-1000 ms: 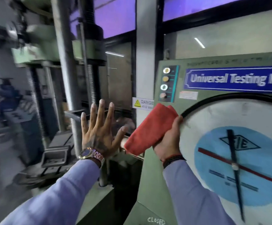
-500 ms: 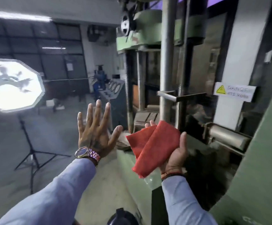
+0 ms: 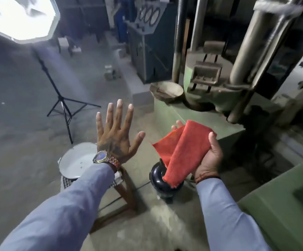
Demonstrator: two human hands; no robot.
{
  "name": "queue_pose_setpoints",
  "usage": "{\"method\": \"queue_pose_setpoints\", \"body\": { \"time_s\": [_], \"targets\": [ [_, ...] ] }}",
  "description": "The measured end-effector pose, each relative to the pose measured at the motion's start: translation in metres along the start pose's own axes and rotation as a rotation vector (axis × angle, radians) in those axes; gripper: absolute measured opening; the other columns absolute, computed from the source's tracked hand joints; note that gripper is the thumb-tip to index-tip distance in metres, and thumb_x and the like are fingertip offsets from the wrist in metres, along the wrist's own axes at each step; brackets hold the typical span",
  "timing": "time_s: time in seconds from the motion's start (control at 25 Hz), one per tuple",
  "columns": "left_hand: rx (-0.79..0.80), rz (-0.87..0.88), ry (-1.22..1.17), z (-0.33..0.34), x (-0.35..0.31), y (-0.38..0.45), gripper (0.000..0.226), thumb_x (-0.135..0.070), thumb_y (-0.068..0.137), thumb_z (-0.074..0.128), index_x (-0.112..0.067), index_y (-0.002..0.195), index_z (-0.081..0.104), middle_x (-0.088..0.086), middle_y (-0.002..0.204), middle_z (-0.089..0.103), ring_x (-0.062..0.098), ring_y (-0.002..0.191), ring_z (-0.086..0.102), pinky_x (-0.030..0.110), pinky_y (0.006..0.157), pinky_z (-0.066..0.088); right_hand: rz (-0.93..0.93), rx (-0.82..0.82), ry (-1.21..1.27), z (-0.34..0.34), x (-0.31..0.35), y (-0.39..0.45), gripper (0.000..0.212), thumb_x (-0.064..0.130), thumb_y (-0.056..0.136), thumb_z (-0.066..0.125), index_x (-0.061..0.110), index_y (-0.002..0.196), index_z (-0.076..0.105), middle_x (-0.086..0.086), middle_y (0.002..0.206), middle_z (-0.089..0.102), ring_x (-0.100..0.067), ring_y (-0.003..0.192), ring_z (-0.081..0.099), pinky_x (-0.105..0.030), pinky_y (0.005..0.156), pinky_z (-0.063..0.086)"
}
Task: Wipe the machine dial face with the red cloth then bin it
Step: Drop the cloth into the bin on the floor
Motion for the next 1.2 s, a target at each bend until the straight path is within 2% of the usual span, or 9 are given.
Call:
{"method": "queue_pose_setpoints", "body": {
  "time_s": [0.12,0.2,0.52,0.6,0.76,0.88,0.96,1.12,1.2],
  "targets": [
    [0.057,0.065,-0.019,0.045,-0.005,-0.036,0.09,-0.078,0.103,0.027,-0.028,0.177,0.016,0.008,0.187,0.01,0.035,0.173,0.008,0.069,0.135,0.008,0.029,-0.056,-0.006,-0.033,-0.023,-0.016,0.115,0.059,0.083,0.079,-0.005,0.167,0.034,-0.031,0.173,0.042,-0.052,0.161,0.039,-0.069,0.134,0.025],
    [0.079,0.075,-0.05,0.075,-0.007,-0.056,0.091,-0.078,0.102,0.028,-0.028,0.177,0.018,0.008,0.186,0.011,0.035,0.173,0.009,0.068,0.135,0.007,0.047,-0.126,-0.023,-0.061,-0.036,-0.025,0.123,0.06,0.078,0.083,-0.006,0.169,0.032,-0.031,0.174,0.04,-0.052,0.162,0.037,-0.067,0.134,0.027],
    [0.211,0.037,-0.132,0.174,0.005,-0.079,0.093,-0.077,0.1,0.031,-0.03,0.178,0.012,0.007,0.187,0.006,0.034,0.173,0.002,0.067,0.136,0.001,0.03,-0.261,-0.044,-0.148,-0.068,-0.035,0.129,0.059,0.072,0.089,-0.007,0.168,0.034,-0.033,0.172,0.042,-0.055,0.162,0.035,-0.071,0.136,0.017],
    [0.245,0.039,-0.131,0.197,0.001,-0.079,0.093,-0.076,0.1,0.031,-0.029,0.178,0.013,0.007,0.187,0.007,0.034,0.173,0.003,0.067,0.136,0.002,0.052,-0.279,-0.043,-0.167,-0.075,-0.03,0.127,0.059,0.073,0.089,-0.007,0.167,0.035,-0.033,0.173,0.04,-0.055,0.162,0.034,-0.07,0.136,0.019],
    [0.321,0.033,-0.144,0.243,-0.012,-0.074,0.091,-0.074,0.1,0.031,-0.03,0.178,0.012,0.006,0.187,0.006,0.034,0.172,0.002,0.068,0.136,0.003,0.105,-0.307,0.014,-0.209,-0.088,-0.017,0.119,0.056,0.078,0.087,-0.005,0.167,0.038,-0.032,0.173,0.04,-0.055,0.162,0.035,-0.068,0.131,0.032],
    [0.377,0.028,-0.157,0.281,-0.021,-0.069,0.09,-0.075,0.1,0.028,-0.029,0.177,0.012,0.006,0.187,0.006,0.034,0.172,0.002,0.068,0.136,0.003,0.149,-0.353,0.062,-0.251,-0.098,-0.007,0.112,0.052,0.083,0.085,-0.005,0.167,0.037,-0.032,0.174,0.039,-0.054,0.161,0.036,-0.068,0.132,0.03],
    [0.426,0.029,-0.14,0.303,-0.024,-0.068,0.091,-0.076,0.1,0.025,-0.03,0.177,0.013,0.006,0.186,0.005,0.034,0.172,0.003,0.067,0.136,0.003,0.18,-0.372,0.077,-0.275,-0.105,-0.005,0.107,0.051,0.085,0.082,-0.003,0.167,0.039,-0.031,0.174,0.04,-0.053,0.161,0.039,-0.068,0.132,0.031],
    [0.477,0.025,-0.125,0.341,-0.022,-0.075,0.091,-0.077,0.1,0.026,-0.031,0.177,0.014,0.005,0.187,0.007,0.034,0.172,0.004,0.065,0.137,0.0,0.238,-0.45,0.097,-0.318,-0.123,-0.01,0.098,0.045,0.086,0.081,0.0,0.165,0.046,-0.029,0.171,0.046,-0.049,0.155,0.05,-0.063,0.127,0.042],
    [0.482,0.029,-0.115,0.355,-0.023,-0.083,0.09,-0.076,0.1,0.029,-0.03,0.177,0.017,0.006,0.186,0.009,0.034,0.172,0.006,0.066,0.136,0.003,0.255,-0.48,0.096,-0.333,-0.135,-0.012,0.093,0.04,0.086,0.08,0.001,0.164,0.048,-0.027,0.169,0.05,-0.048,0.154,0.051,-0.063,0.128,0.041]
  ]
}}
Point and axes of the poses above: each hand's wrist, its own y-axis towards the middle knuckle, its own z-axis out of the palm, x = y × z, the point moved 8 cm from there along y, towards the middle knuckle
